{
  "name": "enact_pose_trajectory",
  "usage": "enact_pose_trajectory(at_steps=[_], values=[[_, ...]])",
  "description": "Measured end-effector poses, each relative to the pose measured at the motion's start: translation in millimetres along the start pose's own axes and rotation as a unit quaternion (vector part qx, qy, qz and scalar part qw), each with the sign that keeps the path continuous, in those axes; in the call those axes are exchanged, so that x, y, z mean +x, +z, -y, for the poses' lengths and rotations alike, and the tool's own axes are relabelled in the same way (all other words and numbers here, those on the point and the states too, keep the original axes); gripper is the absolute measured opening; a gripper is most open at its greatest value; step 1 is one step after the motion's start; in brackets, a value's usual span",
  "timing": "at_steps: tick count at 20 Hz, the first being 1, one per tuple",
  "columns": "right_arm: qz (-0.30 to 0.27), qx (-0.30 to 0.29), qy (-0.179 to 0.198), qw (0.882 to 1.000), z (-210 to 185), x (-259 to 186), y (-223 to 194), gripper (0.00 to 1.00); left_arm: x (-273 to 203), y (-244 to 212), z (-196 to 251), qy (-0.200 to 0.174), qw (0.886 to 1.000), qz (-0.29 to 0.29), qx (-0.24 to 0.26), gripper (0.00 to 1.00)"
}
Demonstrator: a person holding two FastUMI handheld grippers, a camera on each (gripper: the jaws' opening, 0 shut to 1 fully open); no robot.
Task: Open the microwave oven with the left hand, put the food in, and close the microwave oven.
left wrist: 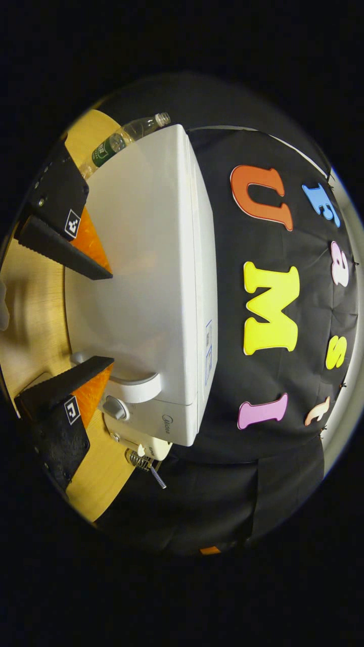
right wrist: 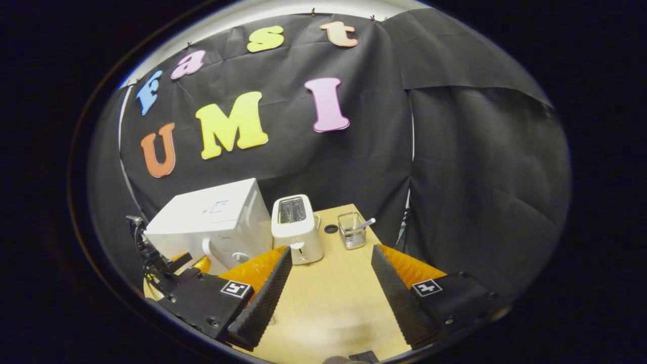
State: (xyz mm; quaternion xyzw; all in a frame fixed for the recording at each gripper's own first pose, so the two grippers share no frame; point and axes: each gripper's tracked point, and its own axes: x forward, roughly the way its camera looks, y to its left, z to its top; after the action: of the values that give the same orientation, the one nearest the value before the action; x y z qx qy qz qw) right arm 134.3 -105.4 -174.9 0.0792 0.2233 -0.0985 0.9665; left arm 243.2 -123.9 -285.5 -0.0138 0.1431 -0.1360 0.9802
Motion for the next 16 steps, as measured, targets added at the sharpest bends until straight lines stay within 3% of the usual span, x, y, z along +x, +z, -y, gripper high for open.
enact_pose_trajectory(at_steps=[7,11,15,16], values=[[0.011,-0.014,0.043,0.999,-16.1,-12.9,-3.9,1.00,-43.1,15.3,-19.8,0.039,0.999,0.009,0.006,0.97],[0.015,-0.031,0.088,0.996,-48.0,-30.5,-13.9,1.00,-94.1,31.1,-38.7,0.079,0.996,0.018,0.021,0.97],[0.040,-0.039,0.108,0.993,-77.0,-60.9,-17.7,1.00,-148.7,54.5,-56.8,0.095,0.994,0.028,0.035,0.97],[0.050,-0.045,0.108,0.992,-83.1,-68.6,-15.6,0.90,-163.0,61.7,-60.3,0.097,0.994,0.030,0.035,0.97]])
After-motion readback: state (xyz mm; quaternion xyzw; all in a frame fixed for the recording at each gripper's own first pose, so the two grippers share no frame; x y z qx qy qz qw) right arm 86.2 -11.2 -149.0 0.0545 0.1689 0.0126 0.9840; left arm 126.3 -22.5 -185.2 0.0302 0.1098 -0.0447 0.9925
